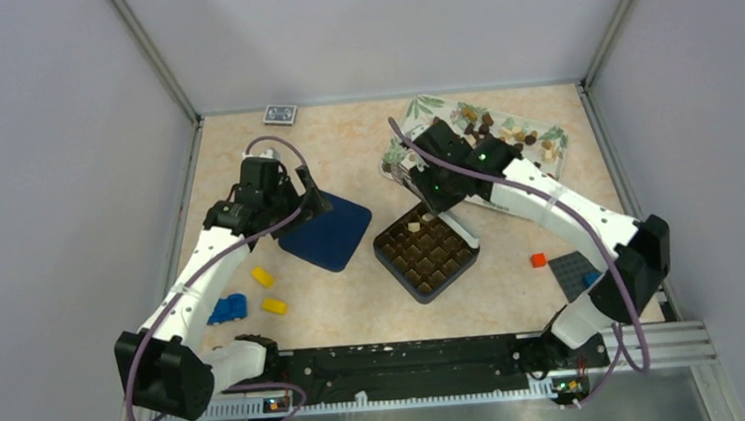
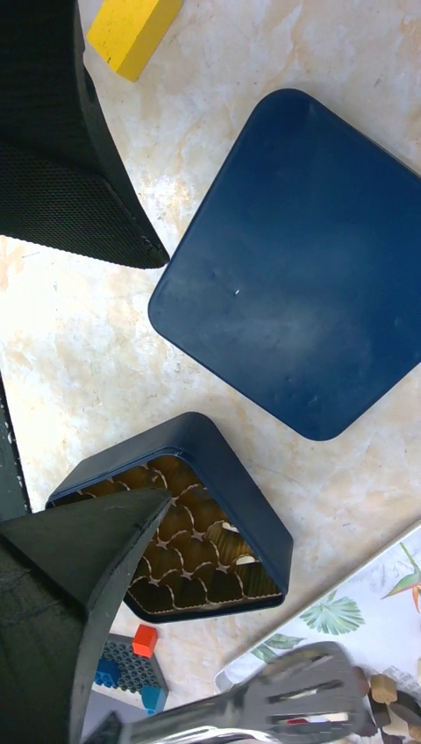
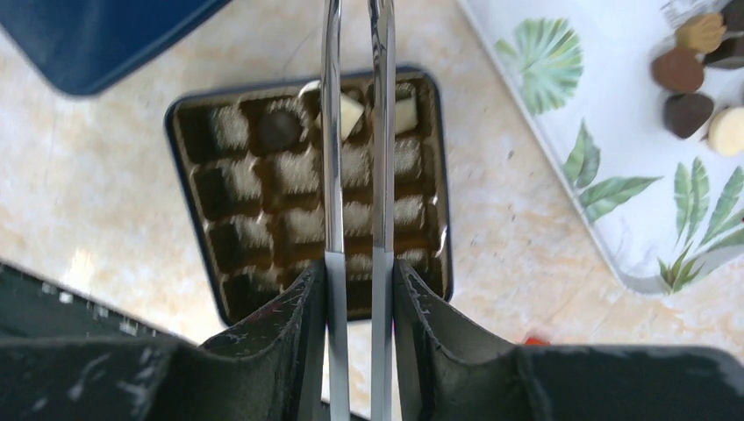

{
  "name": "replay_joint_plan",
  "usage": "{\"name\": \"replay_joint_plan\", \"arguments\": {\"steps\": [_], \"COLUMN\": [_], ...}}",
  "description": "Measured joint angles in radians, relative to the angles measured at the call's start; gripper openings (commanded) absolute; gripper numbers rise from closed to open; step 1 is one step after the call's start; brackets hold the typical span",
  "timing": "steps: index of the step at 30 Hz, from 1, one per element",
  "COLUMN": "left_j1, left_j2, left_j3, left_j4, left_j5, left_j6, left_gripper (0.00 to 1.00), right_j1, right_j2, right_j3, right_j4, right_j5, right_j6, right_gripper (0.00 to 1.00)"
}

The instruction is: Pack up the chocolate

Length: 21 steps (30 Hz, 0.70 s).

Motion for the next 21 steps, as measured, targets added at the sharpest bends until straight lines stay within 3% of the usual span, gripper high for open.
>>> {"name": "replay_joint_plan", "arguments": {"steps": [12, 21], "left_j1": [0.005, 0.006], "left_j2": [-0.034, -0.037], "left_j3": [-0.021, -0.032], "left_j4": [-0.015, -0.016], "left_j5": [-0.004, -0.003], "left_j6": [-0.002, -0.005], "left_gripper": [0.99, 0.99], "right_j1": [-0.149, -0.155], "right_j2": [0.348, 0.436], "right_j3": [0.185, 0.286], "right_j4": [0.060, 0.062], "right_j5": [0.003, -0.016], "right_j6": [-0.055, -0.079], "right_gripper": [0.34, 0.36]}}
